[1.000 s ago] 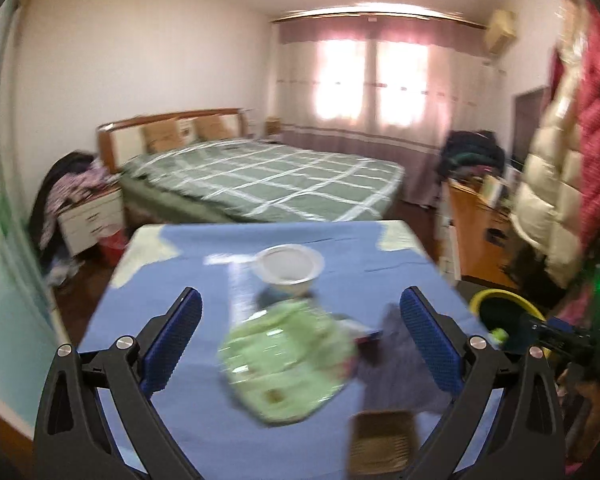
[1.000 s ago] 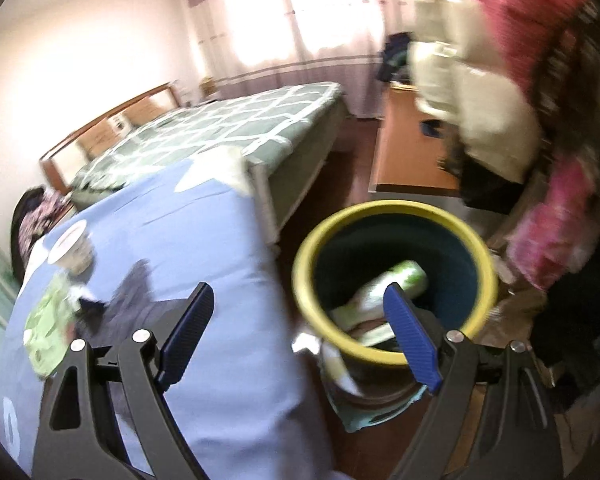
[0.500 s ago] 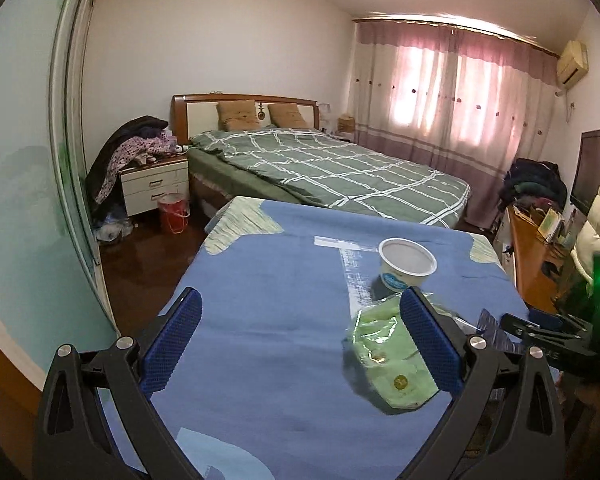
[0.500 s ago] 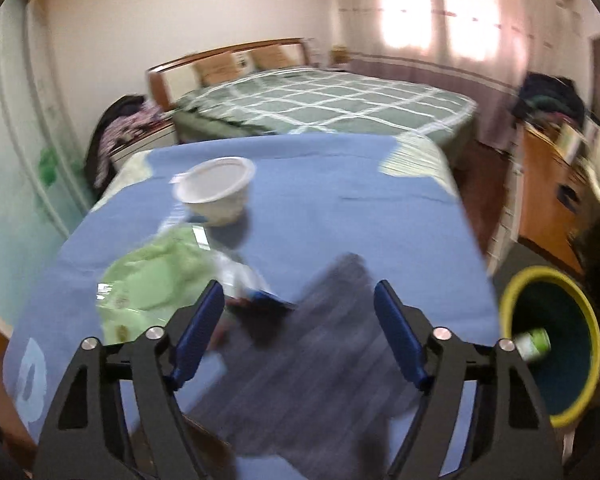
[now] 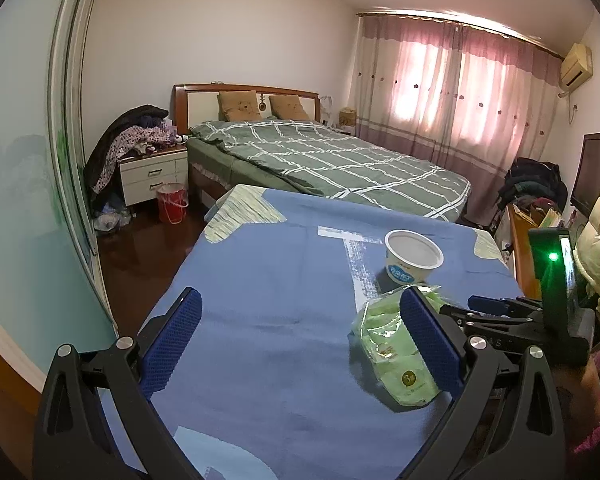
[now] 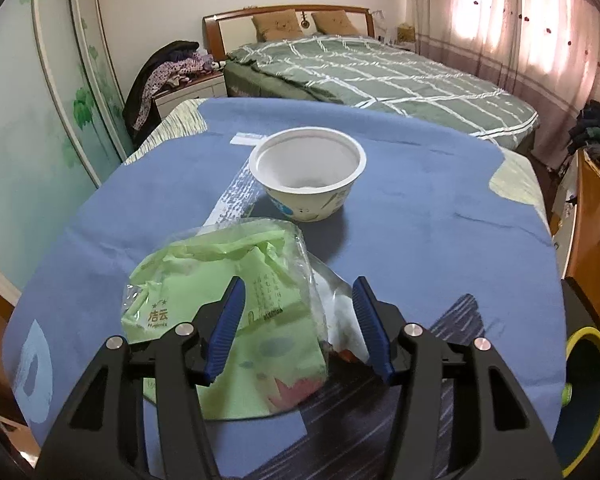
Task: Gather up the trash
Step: 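Move the right gripper to the green plastic bag while the left gripper returns to the table, then grasp the green plastic bag with the right gripper, then carry the bag over the bin and open the right gripper while the left gripper approaches the brown tray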
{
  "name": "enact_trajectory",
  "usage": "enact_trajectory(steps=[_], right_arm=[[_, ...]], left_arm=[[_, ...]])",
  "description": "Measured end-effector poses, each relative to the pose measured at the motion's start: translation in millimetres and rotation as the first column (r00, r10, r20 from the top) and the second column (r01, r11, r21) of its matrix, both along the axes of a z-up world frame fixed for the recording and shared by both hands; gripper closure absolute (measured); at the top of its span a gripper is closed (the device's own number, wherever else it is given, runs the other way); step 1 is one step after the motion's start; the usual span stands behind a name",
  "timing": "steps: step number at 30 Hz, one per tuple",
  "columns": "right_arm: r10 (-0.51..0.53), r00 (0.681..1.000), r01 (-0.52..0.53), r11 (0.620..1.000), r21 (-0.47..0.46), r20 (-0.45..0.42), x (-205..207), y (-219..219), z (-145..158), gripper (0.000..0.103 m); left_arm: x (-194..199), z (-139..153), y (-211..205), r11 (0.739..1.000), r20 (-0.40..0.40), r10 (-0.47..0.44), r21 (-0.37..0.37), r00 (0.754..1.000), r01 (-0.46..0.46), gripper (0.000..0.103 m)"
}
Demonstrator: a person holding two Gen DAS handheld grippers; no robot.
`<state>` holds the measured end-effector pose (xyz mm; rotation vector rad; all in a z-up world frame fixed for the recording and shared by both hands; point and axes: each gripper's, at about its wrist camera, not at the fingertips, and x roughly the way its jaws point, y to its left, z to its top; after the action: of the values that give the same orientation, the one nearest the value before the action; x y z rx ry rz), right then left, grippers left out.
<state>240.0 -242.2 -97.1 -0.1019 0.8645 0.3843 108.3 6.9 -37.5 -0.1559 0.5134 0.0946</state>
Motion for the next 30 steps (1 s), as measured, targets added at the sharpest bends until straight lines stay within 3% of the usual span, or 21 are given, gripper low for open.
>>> enact_trajectory(steps=[3,5,10,22,30], right_arm=[[0.019,0.999,-0.019,1.000,0.002,-0.032,4,2,-4,0.066],[0.027,0.999,-0.027,1.000,-0.006,-0.036,3,4,-5,0.083],[0.048,0.999,-0.048,0.999,0.007,-0.023,-5,8,0,0.099],[0.020,0.995,-0.033,0.990,0.134,0.099,-45,-12,48,0.101],[-0.155,0.976,0.122,0.971,0.206,0.151,-63,-77,67,0.101]], left_arm=[[3,-2,0,1.000,-0.006,-0.001,-0.005,1.000,0.001,0.005],[5,-2,1,1.000,-0.010,0.000,-0.007,1.000,0.000,0.005],[5,-3,1,1.000,-0.013,0.002,-0.011,1.000,-0.002,0.005],[0,4,-5,1.000,0.004,-0.007,-0.002,1.000,0.007,0.005],[-4,7,-23,0.998,0.003,-0.056,0.004,0.998,0.056,0.005]])
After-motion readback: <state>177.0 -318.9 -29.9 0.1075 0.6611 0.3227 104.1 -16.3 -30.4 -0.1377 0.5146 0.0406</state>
